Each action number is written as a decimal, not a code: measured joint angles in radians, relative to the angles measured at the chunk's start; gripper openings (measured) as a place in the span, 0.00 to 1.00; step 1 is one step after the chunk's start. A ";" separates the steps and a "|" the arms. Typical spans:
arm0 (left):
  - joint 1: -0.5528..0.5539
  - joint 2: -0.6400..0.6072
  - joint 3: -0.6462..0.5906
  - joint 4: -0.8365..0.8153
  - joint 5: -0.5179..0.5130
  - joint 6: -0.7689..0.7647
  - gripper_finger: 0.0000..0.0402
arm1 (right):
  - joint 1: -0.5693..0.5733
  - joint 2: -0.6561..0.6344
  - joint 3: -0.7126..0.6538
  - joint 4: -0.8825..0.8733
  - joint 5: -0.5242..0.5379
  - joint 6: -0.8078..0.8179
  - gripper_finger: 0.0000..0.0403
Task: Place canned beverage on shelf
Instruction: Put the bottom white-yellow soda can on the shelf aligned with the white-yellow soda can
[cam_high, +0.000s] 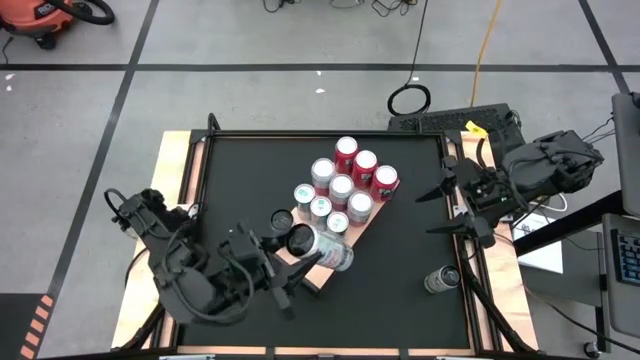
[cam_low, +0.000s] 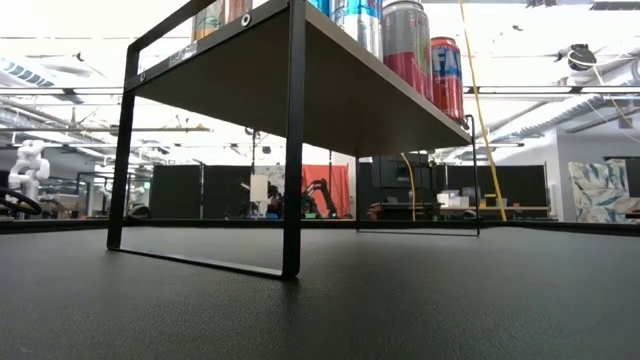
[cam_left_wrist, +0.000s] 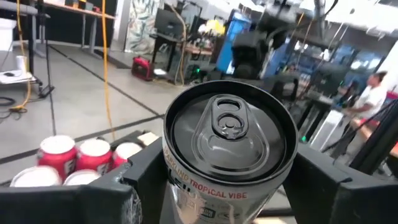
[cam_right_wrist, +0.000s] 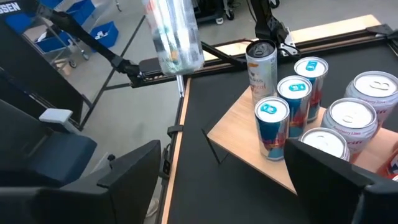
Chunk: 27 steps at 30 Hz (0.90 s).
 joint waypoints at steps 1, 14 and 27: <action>0.000 0.000 0.000 -0.041 -0.003 -0.031 0.62 | 0.000 0.000 0.000 0.000 0.000 0.000 0.79; 0.157 -0.023 0.000 -0.099 0.250 -0.082 0.62 | 0.000 -0.001 0.000 -0.002 0.000 -0.016 0.79; 0.358 -0.172 0.000 -0.269 0.547 0.008 0.62 | 0.000 -0.001 0.000 -0.010 0.001 -0.014 0.79</action>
